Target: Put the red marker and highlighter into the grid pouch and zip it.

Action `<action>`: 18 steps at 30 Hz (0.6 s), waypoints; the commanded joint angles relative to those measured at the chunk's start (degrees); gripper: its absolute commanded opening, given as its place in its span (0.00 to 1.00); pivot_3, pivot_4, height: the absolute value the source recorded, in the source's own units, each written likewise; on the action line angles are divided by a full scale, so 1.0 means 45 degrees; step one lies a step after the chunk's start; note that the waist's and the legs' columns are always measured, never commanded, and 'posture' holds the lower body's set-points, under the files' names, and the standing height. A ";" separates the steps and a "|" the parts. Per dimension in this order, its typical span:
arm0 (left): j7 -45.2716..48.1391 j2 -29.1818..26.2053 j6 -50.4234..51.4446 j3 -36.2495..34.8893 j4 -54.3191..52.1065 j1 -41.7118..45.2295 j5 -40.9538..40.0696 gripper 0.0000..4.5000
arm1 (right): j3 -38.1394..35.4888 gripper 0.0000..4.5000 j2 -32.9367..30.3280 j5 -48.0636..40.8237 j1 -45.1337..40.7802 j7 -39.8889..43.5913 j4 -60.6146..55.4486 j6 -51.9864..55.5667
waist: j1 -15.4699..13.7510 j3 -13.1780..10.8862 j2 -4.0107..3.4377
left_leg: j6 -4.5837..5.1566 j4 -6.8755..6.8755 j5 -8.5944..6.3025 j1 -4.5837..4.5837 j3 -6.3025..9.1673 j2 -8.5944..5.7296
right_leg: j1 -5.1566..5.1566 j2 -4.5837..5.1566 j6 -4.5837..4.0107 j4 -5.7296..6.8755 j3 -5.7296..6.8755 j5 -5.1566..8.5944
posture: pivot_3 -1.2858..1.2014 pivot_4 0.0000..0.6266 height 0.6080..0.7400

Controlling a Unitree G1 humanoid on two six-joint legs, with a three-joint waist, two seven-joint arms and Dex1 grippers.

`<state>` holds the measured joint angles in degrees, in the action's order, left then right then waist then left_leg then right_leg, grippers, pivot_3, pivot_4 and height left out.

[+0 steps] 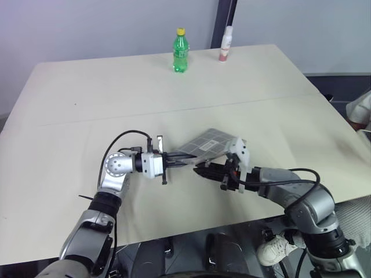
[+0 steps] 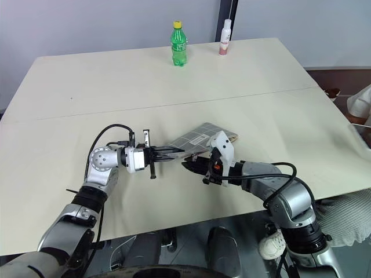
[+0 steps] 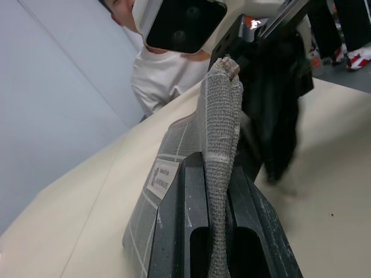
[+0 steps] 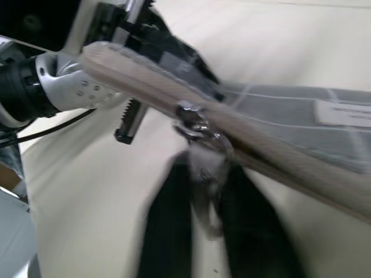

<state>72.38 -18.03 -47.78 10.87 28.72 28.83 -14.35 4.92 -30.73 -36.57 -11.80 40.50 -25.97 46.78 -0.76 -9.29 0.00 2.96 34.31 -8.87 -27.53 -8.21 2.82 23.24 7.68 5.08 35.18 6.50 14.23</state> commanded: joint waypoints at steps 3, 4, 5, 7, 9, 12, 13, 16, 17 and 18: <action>-0.0272 -0.0168 -0.0086 0.0056 -0.0535 -0.0166 -0.0090 0.00 | -0.1153 0.01 -0.1032 0.0239 0.0344 0.0595 0.0271 -0.0794 | 0.0002 0.0000 0.0000 | 0.0000 -0.0001 0.0000 0.0000 -0.0002 0.0000 | -0.0001 0.0000 0.0000 -0.0004 -0.0001 0.0000 | 0.52 0.24 1.00; -0.0271 -0.0213 -0.0060 0.0050 -0.0585 -0.0202 -0.0123 0.00 | -0.1292 0.01 -0.1427 0.0564 0.0413 0.0773 0.0541 -0.1112 | -0.0002 0.0000 0.0000 | 0.0000 -0.0002 0.0000 0.0000 -0.0003 0.0000 | -0.0001 0.0000 0.0000 -0.0007 -0.0001 0.0000 | 0.52 0.24 1.00; -0.0265 -0.0260 -0.0043 0.0045 -0.0629 -0.0239 -0.0154 0.00 | -0.1324 0.01 -0.1854 0.0991 0.0476 0.0935 0.0829 -0.1501 | -0.0007 0.0000 0.0000 | 0.0000 -0.0002 0.0000 0.0000 -0.0002 -0.0001 | -0.0001 0.0001 0.0000 -0.0008 0.0000 0.0000 | 0.52 0.24 1.00; -0.0244 -0.0386 0.0010 0.0023 -0.0736 -0.0306 -0.0259 0.00 | -0.1407 0.01 -0.2667 0.2023 0.0515 0.1165 0.1775 -0.2605 | 0.0001 0.0000 0.0001 | -0.0001 -0.0002 0.0000 0.0000 -0.0003 -0.0002 | -0.0001 0.0001 0.0000 -0.0012 -0.0001 0.0000 | 0.52 0.24 1.00; -0.0208 -0.0504 0.0084 -0.0007 -0.0824 -0.0346 -0.0371 0.00 | -0.1616 0.01 -0.3071 0.2694 0.0320 0.1041 0.2746 -0.3354 | 0.0006 -0.0001 0.0001 | -0.0001 -0.0003 0.0000 0.0000 -0.0005 -0.0004 | 0.0000 0.0002 0.0000 -0.0014 -0.0001 0.0000 | 0.52 0.24 1.00; -0.0118 -0.0695 0.0185 -0.0038 -0.0862 -0.0329 -0.0530 0.00 | -0.1828 0.01 -0.3426 0.3848 -0.0046 0.0562 0.4360 -0.4640 | 0.0016 -0.0001 0.0000 | -0.0001 -0.0004 0.0000 0.0001 -0.0006 -0.0002 | 0.0002 0.0000 0.0001 -0.0013 -0.0001 0.0000 | 0.52 0.24 1.00; -0.0092 -0.0751 0.0187 -0.0039 -0.0829 -0.0303 -0.0560 0.00 | -0.1797 0.01 -0.3594 0.4345 -0.0114 0.0442 0.4852 -0.5104 | 0.0017 -0.0002 -0.0001 | -0.0002 -0.0004 0.0001 0.0001 -0.0007 -0.0002 | 0.0004 0.0000 0.0001 -0.0013 -0.0001 0.0000 | 0.52 0.24 1.00; -0.0088 -0.0869 0.0181 -0.0076 -0.0665 -0.0230 -0.0570 0.00 | -0.1991 0.01 -0.3766 0.5103 -0.0118 0.0159 0.5914 -0.6088 | 0.0006 -0.0002 -0.0001 | -0.0002 -0.0005 0.0001 0.0000 -0.0008 -0.0004 | 0.0004 0.0001 0.0002 -0.0014 0.0000 0.0000 | 0.52 0.24 1.00; -0.0098 -0.0903 0.0177 -0.0085 -0.0633 -0.0224 -0.0568 0.00 | -0.2101 0.01 -0.3746 0.5174 -0.0121 0.0070 0.6044 -0.6247 | 0.0012 -0.0002 -0.0002 | -0.0001 -0.0003 0.0001 0.0000 -0.0009 -0.0003 | 0.0005 0.0001 0.0002 -0.0013 0.0000 0.0000 | 0.52 0.24 1.00; -0.0116 -0.0933 0.0186 -0.0099 -0.0582 -0.0219 -0.0566 0.00 | -0.2223 0.01 -0.3753 0.5309 -0.0125 -0.0081 0.6178 -0.6497 | 0.0015 -0.0002 -0.0002 | -0.0001 -0.0004 0.0002 0.0000 -0.0009 -0.0003 | 0.0003 0.0001 0.0003 -0.0013 0.0000 -0.0001 | 0.52 0.24 1.00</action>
<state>72.12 -20.37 -46.72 12.49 26.07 27.85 -15.76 -0.43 -46.10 -15.19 -12.08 43.12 -0.74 18.93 -0.69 -9.30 0.00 2.96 34.30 -8.86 -27.53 -8.25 2.81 23.26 7.68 5.09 35.12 6.50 14.23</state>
